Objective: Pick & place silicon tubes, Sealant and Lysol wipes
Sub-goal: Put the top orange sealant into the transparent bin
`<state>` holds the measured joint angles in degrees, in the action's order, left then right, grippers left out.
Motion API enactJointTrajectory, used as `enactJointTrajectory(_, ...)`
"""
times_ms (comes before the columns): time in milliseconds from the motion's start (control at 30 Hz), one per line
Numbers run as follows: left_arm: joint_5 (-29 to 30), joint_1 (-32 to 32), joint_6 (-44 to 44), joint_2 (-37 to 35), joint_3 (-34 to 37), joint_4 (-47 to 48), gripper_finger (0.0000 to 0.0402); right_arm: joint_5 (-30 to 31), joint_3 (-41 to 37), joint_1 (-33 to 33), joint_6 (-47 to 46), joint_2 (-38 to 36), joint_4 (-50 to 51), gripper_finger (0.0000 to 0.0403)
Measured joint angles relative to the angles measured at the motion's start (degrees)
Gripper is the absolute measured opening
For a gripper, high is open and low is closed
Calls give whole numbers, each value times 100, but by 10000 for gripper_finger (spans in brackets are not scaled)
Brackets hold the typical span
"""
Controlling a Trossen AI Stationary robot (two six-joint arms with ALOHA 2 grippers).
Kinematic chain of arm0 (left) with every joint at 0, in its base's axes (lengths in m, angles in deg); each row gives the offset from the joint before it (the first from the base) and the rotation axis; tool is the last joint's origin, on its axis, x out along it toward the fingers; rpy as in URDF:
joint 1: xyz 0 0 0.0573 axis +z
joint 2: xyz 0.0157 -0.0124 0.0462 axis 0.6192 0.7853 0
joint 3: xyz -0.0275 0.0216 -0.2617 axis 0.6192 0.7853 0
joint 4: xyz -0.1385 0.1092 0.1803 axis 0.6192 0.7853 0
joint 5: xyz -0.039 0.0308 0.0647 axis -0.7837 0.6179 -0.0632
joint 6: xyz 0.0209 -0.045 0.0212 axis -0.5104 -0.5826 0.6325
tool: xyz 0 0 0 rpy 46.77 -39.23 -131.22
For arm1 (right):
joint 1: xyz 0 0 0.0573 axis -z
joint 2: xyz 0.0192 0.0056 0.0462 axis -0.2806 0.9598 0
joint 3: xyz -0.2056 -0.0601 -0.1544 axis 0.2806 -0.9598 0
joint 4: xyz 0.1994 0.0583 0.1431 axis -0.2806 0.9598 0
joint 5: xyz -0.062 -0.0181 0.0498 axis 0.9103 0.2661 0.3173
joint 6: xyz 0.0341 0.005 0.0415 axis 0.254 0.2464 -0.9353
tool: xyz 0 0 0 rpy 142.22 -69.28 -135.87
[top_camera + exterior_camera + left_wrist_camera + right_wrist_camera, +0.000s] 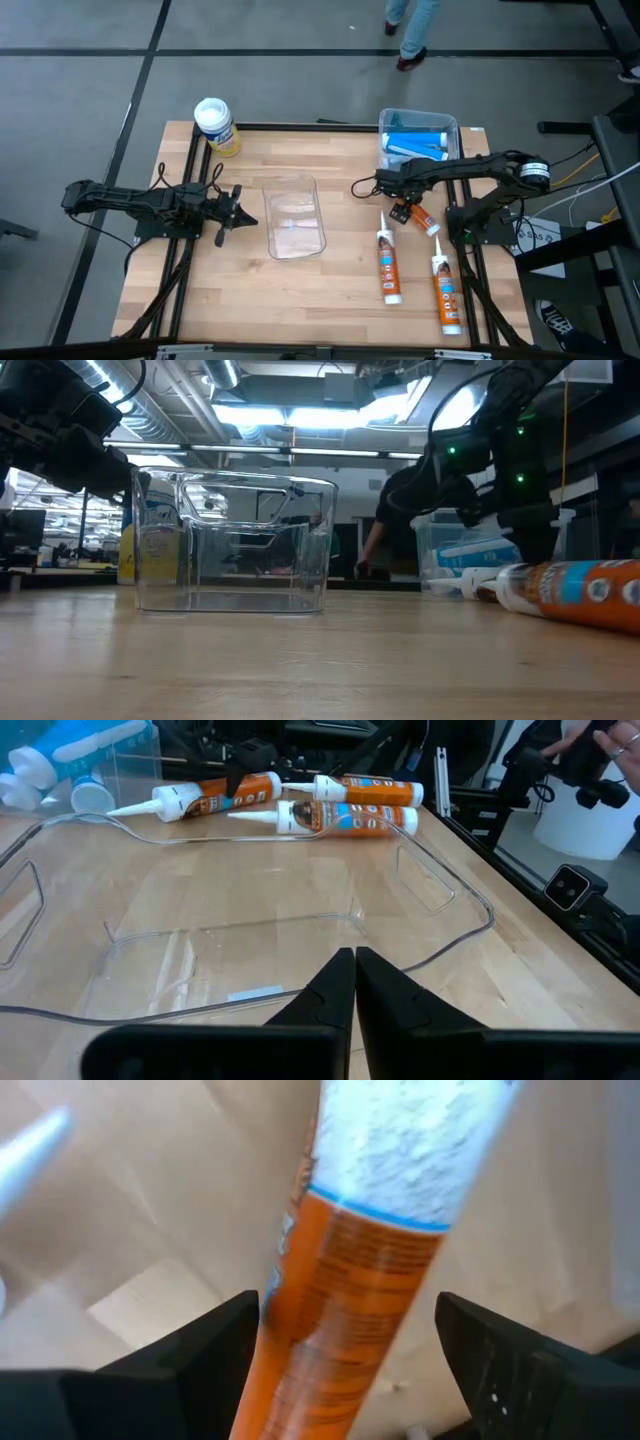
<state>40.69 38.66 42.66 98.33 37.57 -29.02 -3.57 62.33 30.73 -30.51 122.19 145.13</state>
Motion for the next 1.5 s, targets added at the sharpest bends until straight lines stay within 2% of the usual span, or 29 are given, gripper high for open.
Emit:
enactJointTrajectory(167, 0, 0, 0, 0, 0, 0, 12, -372, -190, -41, -502, 12, -171, 303)
enactJointTrajectory(333, 1, 0, 0, 0, 0, -2, 8, -771, -569, -235, -632, 25, -932, 303)
enactJointTrajectory(633, 0, 1, 0, 0, 0, -2, 13, -733, -770, -476, -903, 10, -1391, 296)
enactJointTrajectory(933, 0, 0, 1, 0, 0, -4, 7, -709, -771, -595, -945, 15, -1565, 212)
enactJointTrajectory(1333, 2, 0, 0, 0, 0, -4, 9, -659, -698, -757, -952, 30, -2183, 212)
enactJointTrajectory(1500, 1, 0, 1, 0, 0, -4, 7, -570, -492, -830, -869, 35, -2907, 211)
